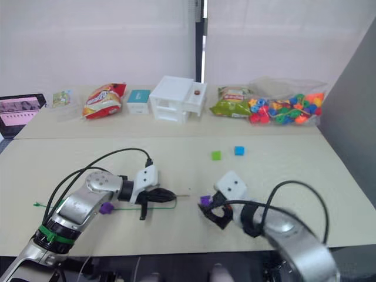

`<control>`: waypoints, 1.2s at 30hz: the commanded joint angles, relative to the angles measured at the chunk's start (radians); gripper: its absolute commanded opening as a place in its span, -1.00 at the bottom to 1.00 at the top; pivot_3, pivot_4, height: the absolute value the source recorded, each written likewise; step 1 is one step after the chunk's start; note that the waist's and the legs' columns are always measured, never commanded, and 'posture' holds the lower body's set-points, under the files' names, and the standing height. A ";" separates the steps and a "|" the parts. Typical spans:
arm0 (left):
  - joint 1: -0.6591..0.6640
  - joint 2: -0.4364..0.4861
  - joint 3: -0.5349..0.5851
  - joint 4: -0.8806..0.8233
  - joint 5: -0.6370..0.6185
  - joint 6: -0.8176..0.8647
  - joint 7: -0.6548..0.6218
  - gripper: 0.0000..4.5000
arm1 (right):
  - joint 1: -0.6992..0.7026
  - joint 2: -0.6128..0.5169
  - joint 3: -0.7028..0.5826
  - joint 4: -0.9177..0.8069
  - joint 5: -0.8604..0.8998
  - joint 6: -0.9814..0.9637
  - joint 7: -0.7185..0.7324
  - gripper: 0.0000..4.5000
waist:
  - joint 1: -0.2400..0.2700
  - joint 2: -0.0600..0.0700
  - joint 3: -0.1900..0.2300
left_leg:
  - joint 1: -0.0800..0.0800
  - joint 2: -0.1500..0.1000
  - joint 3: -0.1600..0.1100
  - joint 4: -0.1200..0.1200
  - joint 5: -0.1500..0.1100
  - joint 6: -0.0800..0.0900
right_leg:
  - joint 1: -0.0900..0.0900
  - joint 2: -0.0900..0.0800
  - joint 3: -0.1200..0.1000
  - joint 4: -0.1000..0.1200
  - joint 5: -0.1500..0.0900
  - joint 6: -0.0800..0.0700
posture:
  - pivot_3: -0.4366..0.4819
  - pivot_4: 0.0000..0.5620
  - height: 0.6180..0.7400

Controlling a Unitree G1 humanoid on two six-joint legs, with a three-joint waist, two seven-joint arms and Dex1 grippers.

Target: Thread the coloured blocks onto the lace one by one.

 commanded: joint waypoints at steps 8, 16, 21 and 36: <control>0.053 0.035 0.025 -0.151 -0.053 0.049 -0.012 -1.00 | -0.362 -0.108 0.280 0.662 -0.185 -0.692 0.566 0.99 | 0.006 0.000 0.000 | -0.002 0.001 0.002 0.001 0.000 0.000 | 0.000 0.000 0.000 -0.004 0.000 0.000 | -0.05 -0.47 1.00; 0.097 0.032 0.020 -0.297 -0.090 0.162 0.058 -1.00 | -0.404 -0.033 0.308 0.880 -0.231 -0.925 0.688 0.75 | 0.007 0.000 0.000 | -0.007 0.000 0.000 0.001 0.000 0.001 | -0.005 -0.002 -0.001 -0.003 0.001 0.001 | -0.05 -0.47 1.00; 0.096 0.035 0.001 -0.312 -0.076 0.198 0.094 -1.00 | -0.388 -0.001 0.291 0.926 -0.248 -0.970 0.682 0.03 | 0.007 0.000 0.000 | -0.006 0.000 0.000 0.001 0.000 0.000 | -0.004 -0.002 0.000 -0.003 0.001 0.001 | -0.05 -0.47 1.00; 0.007 -0.005 -0.112 -0.257 -0.006 0.231 0.157 -1.00 | -0.324 0.014 0.257 0.805 -0.252 -0.840 0.608 -0.47 | 0.006 0.000 0.000 | -0.004 0.000 0.000 0.002 0.000 0.000 | -0.003 -0.002 0.000 0.003 0.001 0.001 | -0.05 -0.47 1.00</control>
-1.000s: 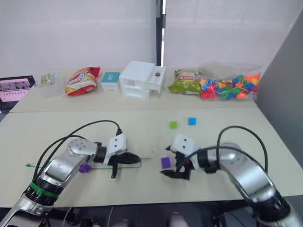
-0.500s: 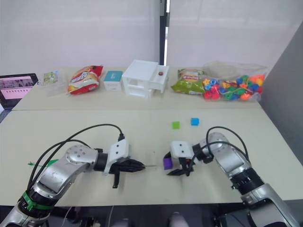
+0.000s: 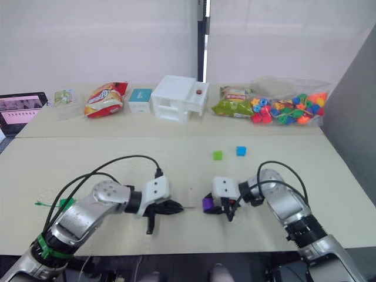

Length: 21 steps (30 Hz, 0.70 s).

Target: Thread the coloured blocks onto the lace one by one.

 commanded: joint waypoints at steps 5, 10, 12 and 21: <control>-0.051 -0.027 -0.013 0.017 0.014 0.015 0.016 -1.00 | 0.000 0.013 -0.018 -0.061 0.004 0.064 -0.019 -0.47 | -0.001 0.000 0.000 | 0.000 0.000 0.000 0.000 0.000 0.000 | 0.000 0.000 0.000 0.000 0.000 0.000 | -0.05 -0.47 1.00; -0.061 -0.033 -0.017 0.030 0.016 0.017 0.009 -1.00 | -0.008 0.029 -0.017 -0.062 0.003 0.088 -0.034 -0.47 | -0.001 0.000 0.000 | 0.000 0.000 0.000 0.000 0.000 0.000 | 0.000 0.000 0.000 0.000 0.000 0.000 | -0.05 -0.47 1.00; -0.069 -0.028 -0.024 0.035 0.021 0.019 0.002 -1.00 | -0.015 0.038 -0.018 -0.063 -0.002 0.109 -0.052 -0.47 | -0.002 0.000 0.000 | 0.000 0.000 0.000 0.000 0.000 0.000 | 0.000 0.000 0.000 0.000 0.000 0.000 | -0.05 -0.47 1.00; -0.050 0.045 0.034 -0.022 -0.019 0.061 -0.023 -1.00 | 0.071 0.049 -0.040 -0.178 0.032 0.243 -0.119 -0.47 | -0.001 0.000 0.000 | 0.000 0.000 -0.001 0.000 0.000 0.000 | -0.001 0.000 0.000 0.001 0.000 0.000 | -0.05 -0.47 1.00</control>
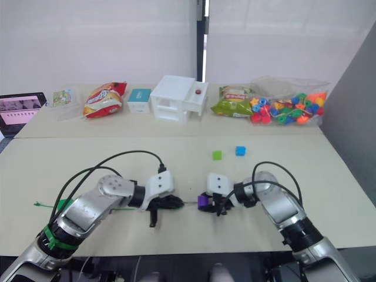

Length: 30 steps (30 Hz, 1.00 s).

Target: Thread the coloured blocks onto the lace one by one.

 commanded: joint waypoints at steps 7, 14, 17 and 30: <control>-0.007 0.021 0.017 -0.050 -0.031 0.020 -0.003 -1.00 | 0.075 0.019 -0.008 -0.123 0.024 0.075 -0.047 -0.47 | 0.001 0.000 0.000 | 0.000 0.000 0.000 0.000 0.000 0.000 | 0.001 0.000 0.000 0.000 0.000 0.000 | -0.05 -0.47 1.00; -0.007 -0.002 -0.017 -0.054 -0.022 0.026 0.005 -1.00 | 0.055 0.018 0.001 -0.126 0.017 0.090 -0.045 -0.47 | 0.000 0.000 0.000 | 0.000 0.000 0.000 0.000 0.000 0.000 | 0.001 0.000 0.000 0.000 0.000 0.000 | -0.05 -0.47 1.00; -0.008 -0.002 -0.019 -0.052 -0.021 0.027 0.005 -1.00 | 0.052 0.015 0.004 -0.126 0.016 0.091 -0.040 -0.47 | 0.000 0.000 0.000 | 0.000 0.000 0.000 0.000 0.000 0.000 | 0.000 0.000 0.000 0.000 0.000 0.000 | -0.05 -0.47 1.00; -0.044 -0.051 -0.049 -0.039 -0.013 0.043 0.030 -1.00 | 0.042 0.016 0.016 -0.143 0.013 0.111 -0.036 -0.47 | 0.000 0.000 0.000 | 0.000 0.000 0.000 0.000 0.000 0.000 | 0.001 0.000 0.000 0.000 0.000 0.000 | -0.05 -0.47 1.00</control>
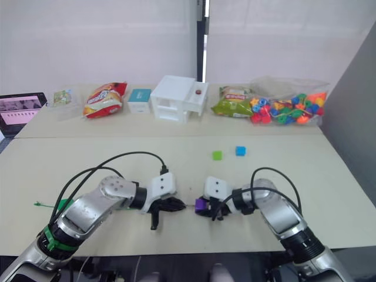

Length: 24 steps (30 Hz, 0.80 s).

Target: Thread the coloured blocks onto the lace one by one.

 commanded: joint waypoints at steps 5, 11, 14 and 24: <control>-0.039 -0.045 -0.031 -0.001 0.006 -0.017 -0.001 -1.00 | -0.014 0.003 0.022 -0.047 0.005 0.016 0.014 -0.47 | 0.001 0.000 0.000 | 0.000 0.000 0.000 0.000 0.000 0.000 | 0.000 0.000 0.000 0.000 0.000 0.000 | -0.05 -0.47 1.00; -0.060 -0.093 -0.057 0.060 0.028 -0.062 -0.010 -1.00 | -0.015 0.008 0.029 -0.077 0.006 0.042 0.011 -0.47 | 0.002 0.000 0.000 | 0.000 0.000 0.000 0.001 0.000 0.000 | 0.000 0.000 0.000 0.000 0.000 0.000 | -0.05 -0.47 1.00; -0.059 -0.096 -0.052 0.071 0.028 -0.078 -0.021 -1.00 | -0.011 0.003 0.029 -0.081 0.007 0.044 0.011 -0.47 | 0.001 0.000 0.000 | 0.000 0.000 0.000 0.000 0.000 0.000 | 0.000 0.000 0.000 0.000 0.000 0.000 | -0.05 -0.47 1.00; -0.049 -0.126 -0.103 0.182 0.079 -0.199 -0.042 -1.00 | -0.009 0.006 0.025 -0.106 0.021 0.052 0.007 -0.47 | 0.003 0.000 0.000 | 0.000 0.000 0.000 0.001 0.000 0.000 | 0.000 0.000 0.000 0.000 0.000 0.000 | -0.05 -0.47 1.00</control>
